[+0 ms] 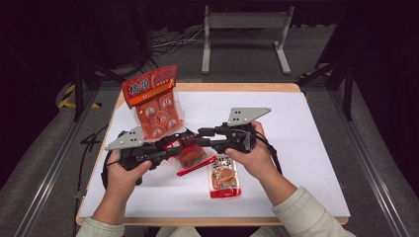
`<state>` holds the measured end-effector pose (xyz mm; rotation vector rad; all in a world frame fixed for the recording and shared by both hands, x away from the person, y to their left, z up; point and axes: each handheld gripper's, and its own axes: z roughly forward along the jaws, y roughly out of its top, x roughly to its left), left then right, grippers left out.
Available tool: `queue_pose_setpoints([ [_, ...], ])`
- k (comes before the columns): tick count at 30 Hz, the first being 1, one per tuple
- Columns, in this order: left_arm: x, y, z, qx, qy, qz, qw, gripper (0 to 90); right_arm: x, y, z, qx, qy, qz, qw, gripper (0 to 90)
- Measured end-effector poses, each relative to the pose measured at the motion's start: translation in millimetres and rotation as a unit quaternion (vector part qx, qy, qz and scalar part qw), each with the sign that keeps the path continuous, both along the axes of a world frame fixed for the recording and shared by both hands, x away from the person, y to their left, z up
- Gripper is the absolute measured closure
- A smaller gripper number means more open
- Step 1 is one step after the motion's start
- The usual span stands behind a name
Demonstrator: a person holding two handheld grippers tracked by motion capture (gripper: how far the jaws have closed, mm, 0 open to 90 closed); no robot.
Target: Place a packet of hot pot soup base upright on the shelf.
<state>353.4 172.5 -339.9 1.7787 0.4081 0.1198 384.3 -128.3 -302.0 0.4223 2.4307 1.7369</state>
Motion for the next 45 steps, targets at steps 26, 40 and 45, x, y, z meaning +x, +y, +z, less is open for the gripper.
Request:
queue_pose_setpoints([
  [26, 1.4, 60.2, 35.8, 0.066, -0.016, 0.062, 0.9957, 89.4, 7.9, -58.7, -1.0, -0.031, 0.008, -0.075, 0.9967, 47.6],
  [40, 25.0, 91.5, 44.7, 0.078, -0.011, 0.103, 0.9915, 88.9, 19.3, -79.2, -10.4, -0.046, 0.024, -0.104, 0.9933, 45.4],
  [45, 33.8, 94.0, 48.9, 0.088, -0.008, 0.109, 0.9900, 89.0, 22.4, -86.4, -13.5, -0.046, 0.028, -0.115, 0.9919, 45.2],
])
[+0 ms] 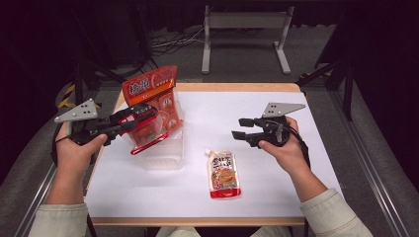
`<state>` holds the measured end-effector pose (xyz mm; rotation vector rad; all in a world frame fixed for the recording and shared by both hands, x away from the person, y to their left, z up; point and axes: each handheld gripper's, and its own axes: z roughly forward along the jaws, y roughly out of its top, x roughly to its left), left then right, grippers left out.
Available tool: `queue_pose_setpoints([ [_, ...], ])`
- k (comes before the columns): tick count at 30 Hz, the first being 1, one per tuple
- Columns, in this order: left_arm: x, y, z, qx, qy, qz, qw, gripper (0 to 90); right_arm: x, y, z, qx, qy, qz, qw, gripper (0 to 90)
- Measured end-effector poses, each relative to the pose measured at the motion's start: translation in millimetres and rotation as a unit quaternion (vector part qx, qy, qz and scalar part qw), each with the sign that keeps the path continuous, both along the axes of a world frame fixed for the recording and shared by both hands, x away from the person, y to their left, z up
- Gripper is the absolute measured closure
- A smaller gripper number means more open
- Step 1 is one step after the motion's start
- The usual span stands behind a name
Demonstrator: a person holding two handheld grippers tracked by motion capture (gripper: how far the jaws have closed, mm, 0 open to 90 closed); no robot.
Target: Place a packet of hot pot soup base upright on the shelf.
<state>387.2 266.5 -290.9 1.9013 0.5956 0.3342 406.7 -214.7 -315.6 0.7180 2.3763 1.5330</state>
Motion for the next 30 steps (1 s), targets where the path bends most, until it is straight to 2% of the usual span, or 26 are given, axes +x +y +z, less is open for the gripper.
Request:
queue_pose_setpoints([
  [9, 17.3, -6.9, -3.5, 0.030, -0.009, 0.010, 0.9995, 88.9, 1.9, -4.5, -1.8, 0.000, 0.003, -0.008, 1.0000, 44.7],
  [15, 31.6, -11.6, -10.2, 0.056, -0.021, 0.002, 0.9982, 88.9, 2.3, -7.4, -3.0, 0.001, 0.005, -0.012, 0.9999, 44.3],
  [23, 37.6, -15.2, -13.3, 0.055, -0.034, -0.003, 0.9979, 89.1, 3.5, -10.7, -6.1, 0.003, 0.009, -0.018, 0.9998, 43.8],
  [28, 40.7, -17.7, -14.2, 0.060, -0.041, -0.026, 0.9970, 89.1, 1.5, -14.3, -6.2, 0.003, 0.008, -0.024, 0.9997, 43.5],
  [30, 42.7, -18.5, -15.1, 0.055, -0.051, -0.041, 0.9964, 89.1, -0.1, -16.9, -6.5, 0.003, 0.007, -0.028, 0.9996, 43.4],
])
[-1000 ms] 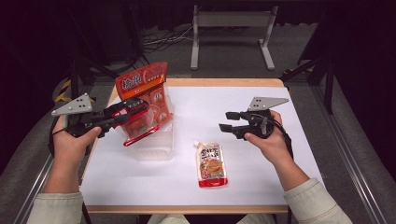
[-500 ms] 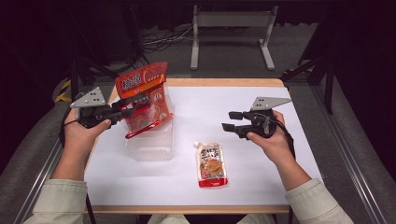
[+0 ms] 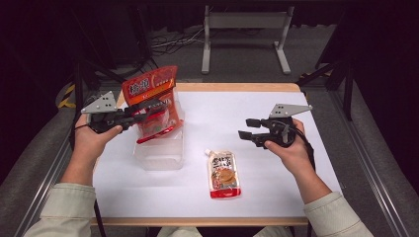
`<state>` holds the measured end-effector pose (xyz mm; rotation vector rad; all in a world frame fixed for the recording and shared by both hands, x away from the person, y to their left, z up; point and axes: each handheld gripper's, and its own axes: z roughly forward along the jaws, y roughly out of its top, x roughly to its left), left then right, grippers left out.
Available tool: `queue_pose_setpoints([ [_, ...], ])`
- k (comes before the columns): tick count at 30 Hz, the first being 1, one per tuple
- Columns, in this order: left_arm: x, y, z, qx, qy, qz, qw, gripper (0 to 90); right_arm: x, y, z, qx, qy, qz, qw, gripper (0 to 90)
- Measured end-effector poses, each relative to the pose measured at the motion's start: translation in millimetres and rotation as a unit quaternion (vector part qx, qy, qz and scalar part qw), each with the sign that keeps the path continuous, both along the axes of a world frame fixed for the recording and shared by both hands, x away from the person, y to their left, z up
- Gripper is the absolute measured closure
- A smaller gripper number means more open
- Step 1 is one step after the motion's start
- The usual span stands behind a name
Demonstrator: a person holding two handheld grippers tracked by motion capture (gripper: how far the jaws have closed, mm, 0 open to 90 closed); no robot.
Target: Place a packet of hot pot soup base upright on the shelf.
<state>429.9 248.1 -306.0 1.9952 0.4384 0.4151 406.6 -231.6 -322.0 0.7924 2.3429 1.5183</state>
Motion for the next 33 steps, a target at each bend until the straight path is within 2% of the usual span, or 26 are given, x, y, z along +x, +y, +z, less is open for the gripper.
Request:
queue_pose_setpoints([
  [8, 5.6, -2.4, -5.9, 0.016, -0.012, -0.017, 0.9997, 89.1, -3.7, -6.0, -1.3, 0.003, 0.008, -0.009, 0.9999, 43.4],
  [11, 6.6, -3.5, -9.0, 0.022, -0.011, -0.016, 0.9996, 89.0, -3.8, -7.7, -1.9, 0.004, 0.009, -0.011, 0.9999, 43.4],
  [15, 7.3, -4.9, -13.8, 0.018, -0.007, -0.019, 0.9996, 89.0, -3.1, -8.5, -3.7, 0.008, 0.013, -0.011, 0.9998, 43.4],
  [19, 7.9, -6.7, -18.4, 0.027, -0.006, -0.019, 0.9994, 89.0, -2.4, -7.1, -5.3, 0.008, 0.016, -0.008, 0.9998, 43.3],
  [26, 6.1, -8.6, -24.2, 0.026, 0.012, -0.042, 0.9987, 88.7, -1.4, -6.2, -6.0, 0.010, 0.018, -0.005, 0.9998, 43.0],
  [33, 5.3, -7.2, -25.4, 0.014, 0.031, -0.067, 0.9972, 88.0, -1.1, -8.2, -5.5, 0.014, 0.018, -0.007, 0.9997, 42.5],
])
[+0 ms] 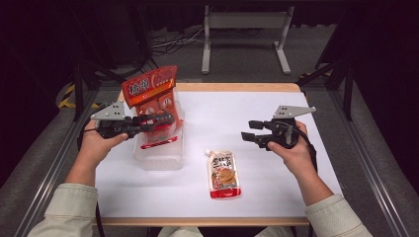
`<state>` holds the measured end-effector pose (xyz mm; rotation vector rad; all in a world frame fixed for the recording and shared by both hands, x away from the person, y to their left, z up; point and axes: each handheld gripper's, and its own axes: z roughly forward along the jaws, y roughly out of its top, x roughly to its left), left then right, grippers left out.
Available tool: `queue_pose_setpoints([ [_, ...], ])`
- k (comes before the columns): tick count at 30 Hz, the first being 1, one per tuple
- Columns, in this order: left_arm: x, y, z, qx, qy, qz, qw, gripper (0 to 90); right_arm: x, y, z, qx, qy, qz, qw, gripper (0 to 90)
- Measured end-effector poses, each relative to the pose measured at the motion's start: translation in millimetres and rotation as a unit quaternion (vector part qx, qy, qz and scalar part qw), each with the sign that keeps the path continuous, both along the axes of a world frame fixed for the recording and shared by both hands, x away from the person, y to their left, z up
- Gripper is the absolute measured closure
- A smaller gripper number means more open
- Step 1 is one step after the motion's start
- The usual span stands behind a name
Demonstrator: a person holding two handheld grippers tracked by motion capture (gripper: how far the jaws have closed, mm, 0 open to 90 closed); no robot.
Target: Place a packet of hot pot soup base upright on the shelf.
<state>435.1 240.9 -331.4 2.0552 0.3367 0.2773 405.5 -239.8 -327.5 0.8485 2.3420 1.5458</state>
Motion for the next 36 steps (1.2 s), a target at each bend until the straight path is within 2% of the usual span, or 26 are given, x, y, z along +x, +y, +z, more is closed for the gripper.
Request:
queue_pose_setpoints([
  [4, 0.3, -1.0, -1.1, -0.002, 0.008, -0.012, 0.9999, 86.6, 0.4, 0.3, -1.2, 0.000, 0.002, 0.000, 1.0000, 42.1],
  [7, 2.7, -4.3, -3.9, 0.011, 0.005, -0.006, 0.9999, 85.3, 0.8, 1.1, -2.3, 0.001, 0.003, 0.001, 1.0000, 41.9],
  [13, 5.8, -6.8, -7.2, 0.008, 0.006, -0.001, 1.0000, 85.1, 0.9, 1.2, -3.3, 0.002, 0.004, 0.002, 1.0000, 41.5],
  [16, 7.6, -7.2, -10.1, 0.011, 0.012, 0.003, 0.9999, 84.8, 1.1, 0.7, -3.6, 0.003, 0.005, 0.002, 1.0000, 41.4],
  [18, 9.2, -8.6, -14.9, 0.022, 0.022, 0.009, 0.9995, 84.0, 1.3, 0.7, -4.2, 0.003, 0.006, 0.003, 1.0000, 41.3],
  [25, 10.0, -12.1, -23.5, 0.044, 0.032, 0.015, 0.9984, 83.8, 1.8, 1.4, -7.9, 0.002, 0.009, 0.004, 0.9999, 41.0],
  [32, 10.6, -8.7, -29.6, 0.045, 0.043, 0.025, 0.9977, 83.8, 2.2, 3.4, -11.8, 0.000, 0.013, 0.006, 0.9999, 40.8],
  [36, 10.3, -4.7, -33.1, 0.053, 0.053, 0.039, 0.9964, 83.2, 2.8, 4.6, -13.9, -0.001, 0.014, 0.007, 0.9999, 40.3],
])
